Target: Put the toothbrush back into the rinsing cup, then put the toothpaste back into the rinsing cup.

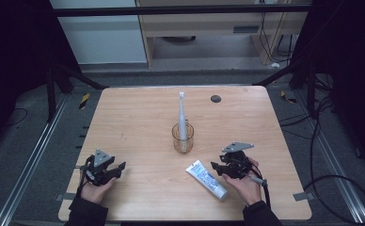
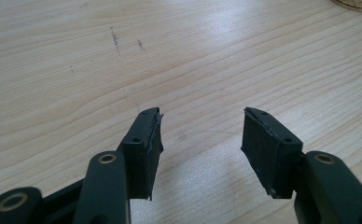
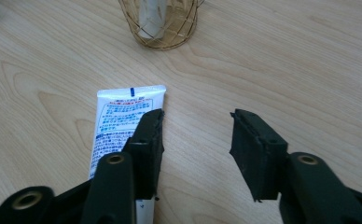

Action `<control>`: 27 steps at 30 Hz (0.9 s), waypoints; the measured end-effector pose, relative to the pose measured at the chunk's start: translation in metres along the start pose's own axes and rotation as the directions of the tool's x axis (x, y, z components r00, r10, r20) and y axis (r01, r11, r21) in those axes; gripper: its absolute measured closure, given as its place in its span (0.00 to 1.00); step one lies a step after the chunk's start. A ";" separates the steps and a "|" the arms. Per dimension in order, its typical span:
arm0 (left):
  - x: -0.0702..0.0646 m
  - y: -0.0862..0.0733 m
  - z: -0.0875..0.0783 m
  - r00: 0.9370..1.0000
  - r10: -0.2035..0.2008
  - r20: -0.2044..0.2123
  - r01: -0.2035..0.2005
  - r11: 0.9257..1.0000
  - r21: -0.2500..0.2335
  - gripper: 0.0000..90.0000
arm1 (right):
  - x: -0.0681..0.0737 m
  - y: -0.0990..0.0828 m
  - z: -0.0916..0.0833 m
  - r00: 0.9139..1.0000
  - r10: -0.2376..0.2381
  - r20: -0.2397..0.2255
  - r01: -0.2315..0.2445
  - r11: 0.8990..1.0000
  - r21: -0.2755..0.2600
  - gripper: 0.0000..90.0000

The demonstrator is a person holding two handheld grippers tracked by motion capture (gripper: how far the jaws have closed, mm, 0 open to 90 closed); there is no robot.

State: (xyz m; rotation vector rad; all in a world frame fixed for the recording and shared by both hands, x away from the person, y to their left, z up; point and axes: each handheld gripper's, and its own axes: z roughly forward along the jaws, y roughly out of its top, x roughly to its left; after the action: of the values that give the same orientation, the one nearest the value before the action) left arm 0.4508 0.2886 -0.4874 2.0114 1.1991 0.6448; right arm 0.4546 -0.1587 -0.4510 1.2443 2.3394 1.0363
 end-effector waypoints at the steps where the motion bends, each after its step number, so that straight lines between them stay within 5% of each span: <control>1: 0.000 0.000 0.000 1.000 0.000 0.002 0.000 1.000 0.001 0.51 | 0.000 0.001 -0.002 1.000 0.003 0.002 -0.003 1.000 -0.002 0.55; 13: 0.000 0.000 0.001 1.000 0.005 0.002 -0.005 1.000 0.008 0.50 | 0.006 0.006 -0.017 1.000 -0.004 0.008 0.004 1.000 0.005 0.37; 27: 0.001 0.001 0.001 1.000 -0.005 -0.004 0.005 1.000 0.013 0.48 | 0.019 0.007 -0.015 1.000 -0.021 -0.014 0.022 0.998 0.058 0.33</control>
State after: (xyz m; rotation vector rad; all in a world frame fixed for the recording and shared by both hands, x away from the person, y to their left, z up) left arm 0.4523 0.2887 -0.4876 2.0175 1.2133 0.6403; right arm 0.4399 -0.1472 -0.4341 1.2340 2.4034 0.9797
